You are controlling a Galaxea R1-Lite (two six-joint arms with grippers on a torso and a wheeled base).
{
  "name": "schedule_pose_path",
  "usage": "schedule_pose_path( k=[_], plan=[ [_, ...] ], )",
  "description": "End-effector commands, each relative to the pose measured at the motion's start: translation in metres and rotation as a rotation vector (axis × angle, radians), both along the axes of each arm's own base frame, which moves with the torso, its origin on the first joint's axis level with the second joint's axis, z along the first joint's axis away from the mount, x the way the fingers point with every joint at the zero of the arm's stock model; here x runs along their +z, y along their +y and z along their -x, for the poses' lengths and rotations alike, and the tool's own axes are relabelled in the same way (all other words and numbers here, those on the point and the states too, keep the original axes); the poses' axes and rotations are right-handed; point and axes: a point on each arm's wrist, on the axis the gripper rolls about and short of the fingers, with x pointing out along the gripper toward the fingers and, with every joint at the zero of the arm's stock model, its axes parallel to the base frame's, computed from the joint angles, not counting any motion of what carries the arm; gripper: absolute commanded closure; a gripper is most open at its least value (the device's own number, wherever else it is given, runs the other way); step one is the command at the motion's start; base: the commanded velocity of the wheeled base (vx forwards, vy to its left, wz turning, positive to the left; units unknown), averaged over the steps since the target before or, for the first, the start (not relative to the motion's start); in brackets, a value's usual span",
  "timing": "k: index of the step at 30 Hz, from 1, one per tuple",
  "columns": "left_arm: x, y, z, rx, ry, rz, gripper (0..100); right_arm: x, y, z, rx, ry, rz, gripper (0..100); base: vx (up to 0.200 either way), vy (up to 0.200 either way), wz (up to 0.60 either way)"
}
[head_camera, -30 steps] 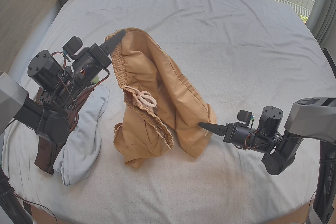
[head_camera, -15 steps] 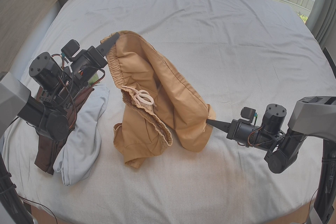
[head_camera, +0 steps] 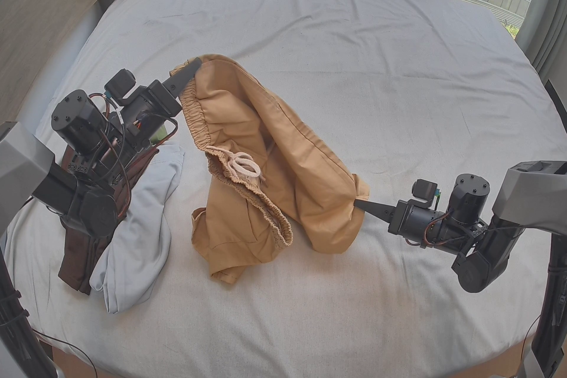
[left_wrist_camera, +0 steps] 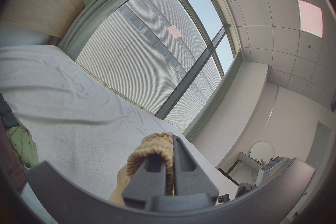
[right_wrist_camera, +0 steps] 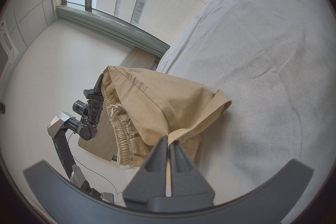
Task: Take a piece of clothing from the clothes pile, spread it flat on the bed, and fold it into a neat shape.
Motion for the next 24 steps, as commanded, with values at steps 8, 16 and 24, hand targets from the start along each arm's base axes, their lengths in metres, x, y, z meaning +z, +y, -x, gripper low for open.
schedule_pose_path(
  k=[8, 16, 24],
  plan=[
    [-0.013, -0.01, 0.011, -0.04, 0.059, -0.015, 100, 0.055, -0.031, 0.039, -0.056, -0.089, -0.026, 100, 0.0, 0.0, 0.0],
    [-0.024, -0.014, 0.034, -0.141, 0.116, -0.069, 100, 0.087, -0.043, 0.055, -0.076, -0.186, -0.05, 100, 0.0, 0.0, 0.0],
    [-0.049, -0.007, 0.043, -0.215, 0.215, -0.126, 100, 0.049, -0.051, 0.042, -0.112, -0.111, 0.035, 100, 0.0, 0.0, 0.0]
  ],
)
